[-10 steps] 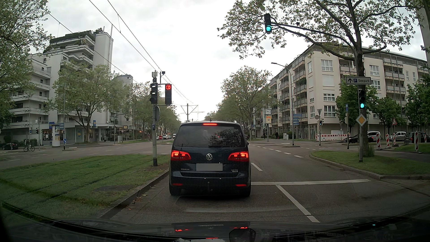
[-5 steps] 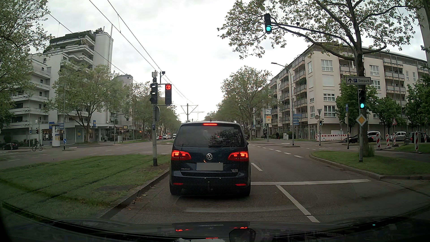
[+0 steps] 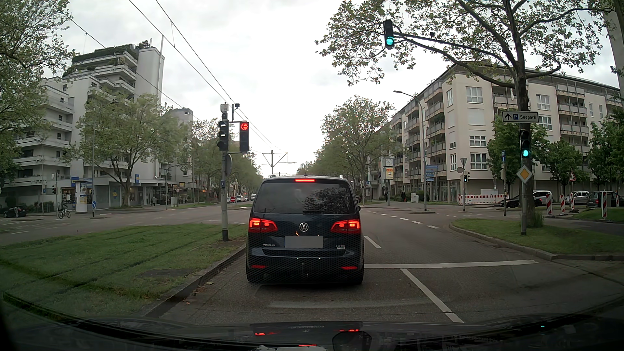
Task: Follow the waypoints while adhering to traffic rules and regulations
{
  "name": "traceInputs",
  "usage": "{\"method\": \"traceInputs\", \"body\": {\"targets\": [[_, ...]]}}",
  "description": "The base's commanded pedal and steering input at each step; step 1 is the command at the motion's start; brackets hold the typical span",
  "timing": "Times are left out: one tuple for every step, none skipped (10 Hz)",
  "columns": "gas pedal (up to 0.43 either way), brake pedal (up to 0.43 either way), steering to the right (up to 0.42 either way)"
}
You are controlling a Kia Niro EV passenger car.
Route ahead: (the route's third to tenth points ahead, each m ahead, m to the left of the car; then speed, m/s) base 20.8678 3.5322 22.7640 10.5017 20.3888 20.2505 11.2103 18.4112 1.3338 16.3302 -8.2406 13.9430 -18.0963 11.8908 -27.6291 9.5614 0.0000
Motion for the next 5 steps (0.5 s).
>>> {"method": "traceInputs", "body": {"targets": [[0.000,0.262,-0.004],[0.000,0.262,-0.004],[0.000,0.262,-0.004],[0.000,0.256,-0.004],[0.000,0.262,-0.004]]}}
